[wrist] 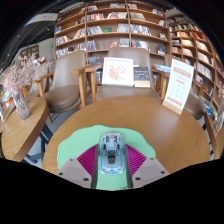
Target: Arrange mouse
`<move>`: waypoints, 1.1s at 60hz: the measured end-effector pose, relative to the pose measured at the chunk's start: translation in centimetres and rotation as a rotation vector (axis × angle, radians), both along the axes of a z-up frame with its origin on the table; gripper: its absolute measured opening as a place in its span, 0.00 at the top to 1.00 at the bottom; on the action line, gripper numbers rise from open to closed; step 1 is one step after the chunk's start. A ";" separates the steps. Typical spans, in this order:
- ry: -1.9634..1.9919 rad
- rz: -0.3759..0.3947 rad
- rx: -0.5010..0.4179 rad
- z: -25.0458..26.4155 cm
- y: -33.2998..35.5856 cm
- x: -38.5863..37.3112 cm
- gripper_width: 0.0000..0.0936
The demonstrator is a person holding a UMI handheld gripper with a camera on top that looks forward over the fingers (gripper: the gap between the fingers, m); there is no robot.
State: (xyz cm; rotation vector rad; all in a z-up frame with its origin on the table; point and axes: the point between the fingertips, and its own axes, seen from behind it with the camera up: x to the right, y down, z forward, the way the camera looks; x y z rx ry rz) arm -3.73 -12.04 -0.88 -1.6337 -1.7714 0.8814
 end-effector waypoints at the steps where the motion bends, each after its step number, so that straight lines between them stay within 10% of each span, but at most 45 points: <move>1: -0.006 -0.002 0.001 -0.3 -0.1 0.2 0.57; 12: -0.002 0.010 0.018 -0.1 -1.2 0.8 0.47; 20: 0.040 -0.033 0.029 3.7 0.4 2.6 0.09; 37: 0.163 -0.085 0.061 14.9 5.8 15.9 0.09; 66: 0.182 -0.126 0.076 15.2 12.3 27.9 0.08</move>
